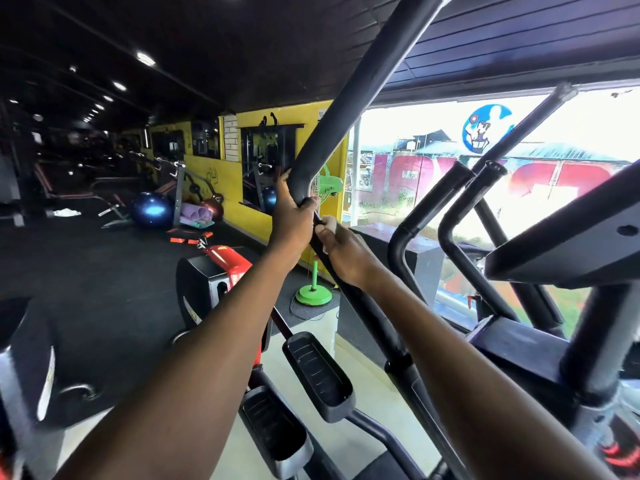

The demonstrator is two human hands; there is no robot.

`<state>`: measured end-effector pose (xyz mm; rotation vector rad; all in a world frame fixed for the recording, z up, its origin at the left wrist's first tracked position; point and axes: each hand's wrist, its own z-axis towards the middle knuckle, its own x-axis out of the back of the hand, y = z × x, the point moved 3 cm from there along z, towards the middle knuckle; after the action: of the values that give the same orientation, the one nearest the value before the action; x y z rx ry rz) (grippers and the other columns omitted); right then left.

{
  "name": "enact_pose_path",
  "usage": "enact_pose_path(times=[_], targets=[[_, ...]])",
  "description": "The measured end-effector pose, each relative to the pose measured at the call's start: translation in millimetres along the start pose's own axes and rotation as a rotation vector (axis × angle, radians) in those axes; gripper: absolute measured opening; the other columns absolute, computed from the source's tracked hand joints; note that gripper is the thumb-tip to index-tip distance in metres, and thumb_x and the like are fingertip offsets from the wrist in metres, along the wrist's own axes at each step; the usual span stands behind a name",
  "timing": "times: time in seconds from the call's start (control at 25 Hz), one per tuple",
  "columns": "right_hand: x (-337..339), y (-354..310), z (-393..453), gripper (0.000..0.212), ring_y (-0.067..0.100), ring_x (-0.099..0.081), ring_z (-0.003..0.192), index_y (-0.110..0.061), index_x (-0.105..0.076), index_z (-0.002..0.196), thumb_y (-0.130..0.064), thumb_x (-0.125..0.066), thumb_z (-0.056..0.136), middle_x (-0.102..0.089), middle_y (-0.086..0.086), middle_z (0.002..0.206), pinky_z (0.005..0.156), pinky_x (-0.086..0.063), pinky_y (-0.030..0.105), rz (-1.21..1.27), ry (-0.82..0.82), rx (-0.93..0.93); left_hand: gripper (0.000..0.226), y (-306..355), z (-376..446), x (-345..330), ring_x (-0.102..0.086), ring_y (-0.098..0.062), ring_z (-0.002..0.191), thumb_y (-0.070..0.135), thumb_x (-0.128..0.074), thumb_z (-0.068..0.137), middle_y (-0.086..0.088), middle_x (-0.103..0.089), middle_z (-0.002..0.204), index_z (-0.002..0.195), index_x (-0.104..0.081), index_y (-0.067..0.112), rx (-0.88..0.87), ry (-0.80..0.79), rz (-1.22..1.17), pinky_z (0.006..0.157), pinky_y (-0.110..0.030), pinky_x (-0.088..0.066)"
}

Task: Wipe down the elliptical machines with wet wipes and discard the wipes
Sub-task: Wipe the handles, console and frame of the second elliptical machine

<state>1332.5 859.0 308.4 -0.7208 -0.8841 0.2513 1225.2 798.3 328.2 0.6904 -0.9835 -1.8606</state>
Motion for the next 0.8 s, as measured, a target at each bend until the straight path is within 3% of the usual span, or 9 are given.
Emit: enact_pose_path(times=[0.08, 0.16, 0.32, 0.48, 0.56, 0.64, 0.72, 0.8], targets=[[-1, 16, -8, 0.054, 0.013, -0.067, 0.066, -0.002, -0.062, 0.089, -0.043, -0.031, 0.104, -0.069, 0.005, 0.072, 0.066, -0.047, 0.024, 0.095, -0.082, -0.085, 0.060, -5, -6, -1, -0.066, -0.030, 0.105, 0.010, -0.063, 0.086, -0.013, -0.062, 0.123, 0.137, -0.034, 0.023, 0.034, -0.008, -0.001, 0.093, -0.046, -0.053], [2, 29, -14, 0.062, 0.026, -0.071, 0.076, -0.004, -0.065, 0.080, -0.050, -0.029, 0.102, -0.073, 0.012, 0.073, 0.078, -0.053, 0.028, 0.143, -0.180, -0.188, 0.065, -9, -12, -3, -0.067, -0.034, 0.100, 0.018, -0.065, 0.079, -0.011, -0.062, 0.122, 0.136, -0.033, 0.025, 0.080, 0.016, -0.017, 0.090, -0.051, -0.054], [2, 25, -28, 0.047, 0.024, -0.062, 0.089, -0.012, -0.061, 0.088, -0.044, -0.030, 0.104, -0.065, 0.000, 0.080, 0.079, -0.043, 0.029, -0.088, -0.001, -0.022, 0.066, -7, -31, -11, -0.063, -0.032, 0.105, 0.008, -0.064, 0.085, -0.013, -0.060, 0.125, 0.142, -0.030, 0.011, 0.095, 0.092, -0.026, 0.089, -0.039, -0.052], [9, 61, -38, 0.074, 0.025, -0.070, 0.081, -0.003, -0.068, 0.089, -0.063, -0.025, 0.097, -0.073, 0.013, 0.081, 0.089, -0.052, 0.038, -0.058, -0.176, -0.202, 0.072, -12, -44, -18, -0.057, -0.020, 0.098, 0.008, -0.062, 0.089, -0.004, -0.057, 0.119, 0.148, -0.023, 0.014, 0.132, 0.111, -0.025, 0.079, -0.024, -0.042], [11, 56, -43, 0.059, 0.031, -0.065, 0.084, -0.005, -0.061, 0.097, -0.054, -0.028, 0.100, -0.069, 0.013, 0.088, 0.083, -0.050, 0.039, -0.097, -0.107, -0.159, 0.078, -13, -50, -23, -0.057, -0.020, 0.102, 0.006, -0.062, 0.088, -0.009, -0.056, 0.124, 0.151, -0.017, 0.014, 0.140, 0.137, -0.047, 0.082, -0.024, -0.042], [0, 47, -62, 0.035, 0.035, -0.059, 0.088, -0.011, -0.049, 0.111, -0.041, -0.033, 0.103, -0.062, 0.012, 0.100, 0.075, -0.045, 0.040, -0.245, 0.022, 0.021, 0.081, -16, -55, -27, -0.059, -0.027, 0.112, 0.006, -0.063, 0.087, -0.014, -0.055, 0.133, 0.152, -0.015, 0.014, 0.137, 0.147, -0.065, 0.087, -0.026, -0.045], [-9, 49, -91, 0.034, 0.037, -0.060, 0.087, -0.013, -0.041, 0.121, -0.041, -0.036, 0.101, -0.059, 0.011, 0.109, 0.068, -0.042, 0.038, -0.437, 0.108, 0.097, 0.082, -19, -60, -30, -0.059, -0.029, 0.114, 0.006, -0.064, 0.087, -0.015, -0.055, 0.134, 0.152, -0.015, 0.014, 0.158, 0.145, -0.076, 0.090, -0.028, -0.046], [-5, 59, -99, 0.041, 0.035, -0.062, 0.081, -0.013, -0.043, 0.116, -0.050, -0.037, 0.098, -0.063, 0.010, 0.100, 0.064, -0.039, 0.036, -0.545, 0.082, 0.052, 0.081, -22, -66, -33, -0.059, -0.029, 0.113, 0.005, -0.064, 0.086, -0.016, -0.055, 0.132, 0.152, -0.016, 0.014, 0.172, 0.150, -0.106, 0.093, -0.033, -0.049]])
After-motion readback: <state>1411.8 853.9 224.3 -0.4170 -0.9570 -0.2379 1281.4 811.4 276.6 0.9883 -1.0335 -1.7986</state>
